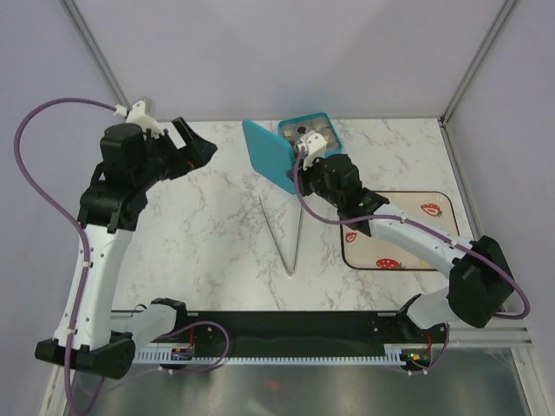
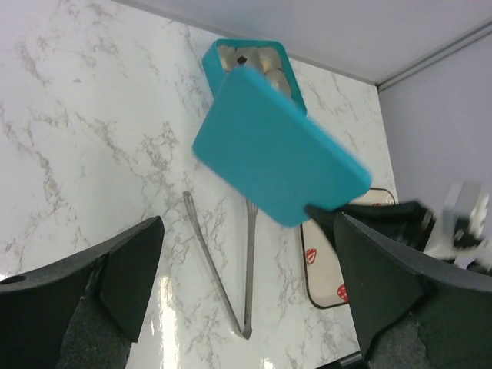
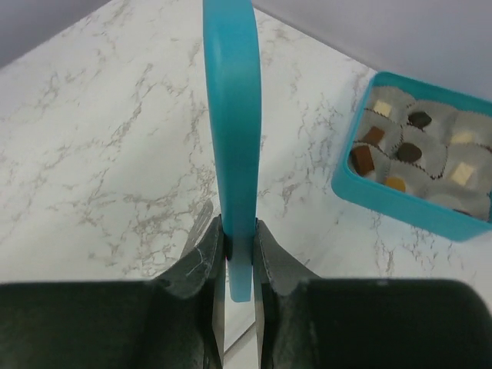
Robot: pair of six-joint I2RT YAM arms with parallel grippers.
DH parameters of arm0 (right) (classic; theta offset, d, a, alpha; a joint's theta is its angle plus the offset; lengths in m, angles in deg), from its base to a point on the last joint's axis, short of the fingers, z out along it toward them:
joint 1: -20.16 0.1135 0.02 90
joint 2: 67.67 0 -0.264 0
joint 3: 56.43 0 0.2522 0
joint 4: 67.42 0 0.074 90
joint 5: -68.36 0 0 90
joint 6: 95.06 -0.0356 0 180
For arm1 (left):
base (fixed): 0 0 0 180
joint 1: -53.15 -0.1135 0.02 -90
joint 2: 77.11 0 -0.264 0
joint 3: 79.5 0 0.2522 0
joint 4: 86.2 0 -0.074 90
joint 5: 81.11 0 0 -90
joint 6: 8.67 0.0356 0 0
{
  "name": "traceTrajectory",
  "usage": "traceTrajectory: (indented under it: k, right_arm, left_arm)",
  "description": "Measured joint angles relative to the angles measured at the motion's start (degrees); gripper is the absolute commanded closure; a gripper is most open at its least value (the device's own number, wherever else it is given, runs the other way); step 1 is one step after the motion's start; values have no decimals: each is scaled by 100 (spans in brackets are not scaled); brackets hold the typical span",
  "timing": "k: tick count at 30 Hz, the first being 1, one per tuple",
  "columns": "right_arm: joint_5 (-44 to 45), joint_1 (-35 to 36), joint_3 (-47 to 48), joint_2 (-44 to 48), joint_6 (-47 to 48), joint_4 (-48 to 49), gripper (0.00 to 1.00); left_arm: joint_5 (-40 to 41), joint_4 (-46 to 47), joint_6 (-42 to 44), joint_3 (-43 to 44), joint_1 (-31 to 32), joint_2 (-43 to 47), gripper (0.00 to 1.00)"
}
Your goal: Pack the chocolate
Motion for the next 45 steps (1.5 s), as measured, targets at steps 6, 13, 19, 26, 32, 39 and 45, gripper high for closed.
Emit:
traceTrajectory:
  k: [6,13,19,26,32,39,45]
  right_arm:
    - [-297,-881,382,-352,-1794,201,100]
    - [-205,-1143,804,-1165,-3289,885,100]
    - [105,-1464,968,-1587,-4369,1375,100]
    - [496,-1779,1078,-1880,-5134,1781,100]
    - [734,-1945,1108,-2103,-5764,2114,100]
    - [861,-2092,1388,-2855,-6625,2608,100]
    - [730,-2155,1587,-3609,-7353,2931,100]
  left_arm:
    - [-166,332,2,-1853,0,1082,0]
    - [-1005,608,35,-3556,2,1357,0]
    - [-1412,732,291,-4129,2,1405,0]
    - [-1451,758,640,-4476,2,1757,0]
    - [-1517,855,699,-4601,15,2002,0]
    - [-1574,870,713,-4631,66,2006,0]
    - [-1565,881,715,-4634,72,2105,0]
